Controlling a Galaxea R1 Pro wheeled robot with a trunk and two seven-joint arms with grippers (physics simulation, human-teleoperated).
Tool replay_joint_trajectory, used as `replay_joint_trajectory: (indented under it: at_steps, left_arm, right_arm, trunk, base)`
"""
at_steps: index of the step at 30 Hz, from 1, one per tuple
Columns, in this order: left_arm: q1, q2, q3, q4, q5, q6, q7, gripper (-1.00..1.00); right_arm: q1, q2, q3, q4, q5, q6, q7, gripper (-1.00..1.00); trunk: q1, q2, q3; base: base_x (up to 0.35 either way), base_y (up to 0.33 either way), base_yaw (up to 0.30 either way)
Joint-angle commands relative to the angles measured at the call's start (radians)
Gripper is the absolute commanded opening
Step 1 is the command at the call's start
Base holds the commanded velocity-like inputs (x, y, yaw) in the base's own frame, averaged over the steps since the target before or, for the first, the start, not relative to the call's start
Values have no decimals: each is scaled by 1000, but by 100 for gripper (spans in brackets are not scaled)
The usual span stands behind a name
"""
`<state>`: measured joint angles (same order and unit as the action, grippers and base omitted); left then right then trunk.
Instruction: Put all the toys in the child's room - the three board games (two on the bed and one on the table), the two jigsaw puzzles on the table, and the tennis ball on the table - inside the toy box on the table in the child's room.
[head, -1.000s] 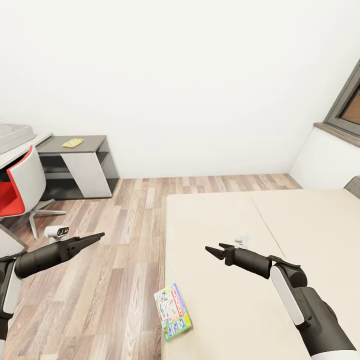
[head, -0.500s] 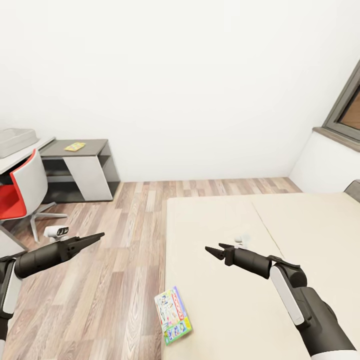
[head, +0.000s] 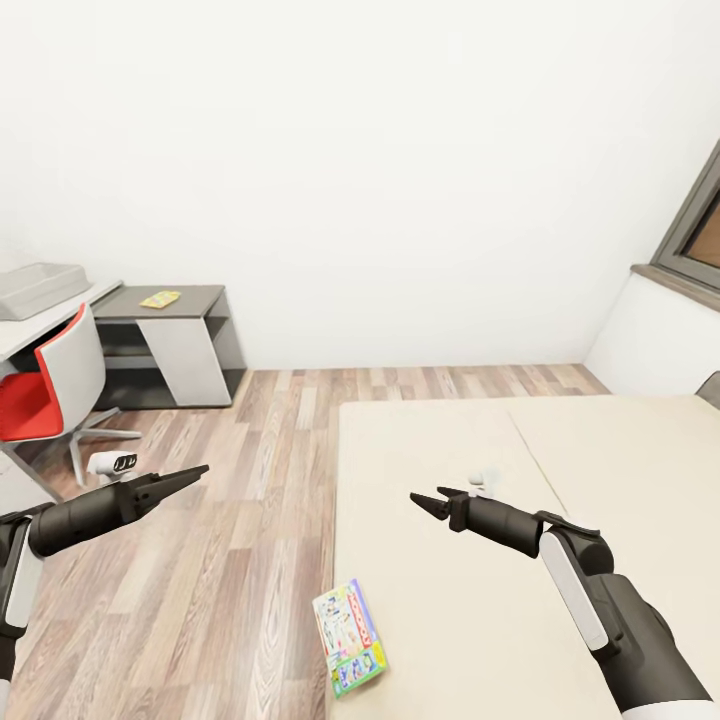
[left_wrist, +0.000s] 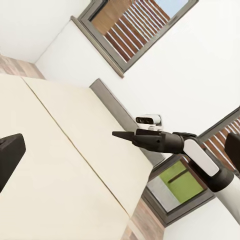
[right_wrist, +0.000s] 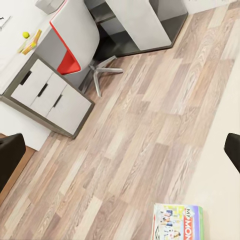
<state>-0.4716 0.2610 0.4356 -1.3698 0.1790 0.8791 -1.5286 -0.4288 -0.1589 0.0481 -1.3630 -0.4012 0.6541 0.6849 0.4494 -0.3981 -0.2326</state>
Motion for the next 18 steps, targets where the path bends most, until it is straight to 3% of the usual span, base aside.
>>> replay_joint_trajectory:
  at_steps: [1, 18]
  left_arm:
    - [-1, 0, 0, 0, -1, 11, -4, 100]
    - [-1, 0, 0, 0, -1, 11, -4, 100]
  right_arm:
    - [-1, -1, 1, -1, -7, 7, -2, 100]
    - [-1, -1, -3, 1, -8, 7, -1, 100]
  trunk:
    - [1, -2, 0]
    - [1, -2, 27]
  base:
    - [0, 0, 66]
    - [0, 0, 68]
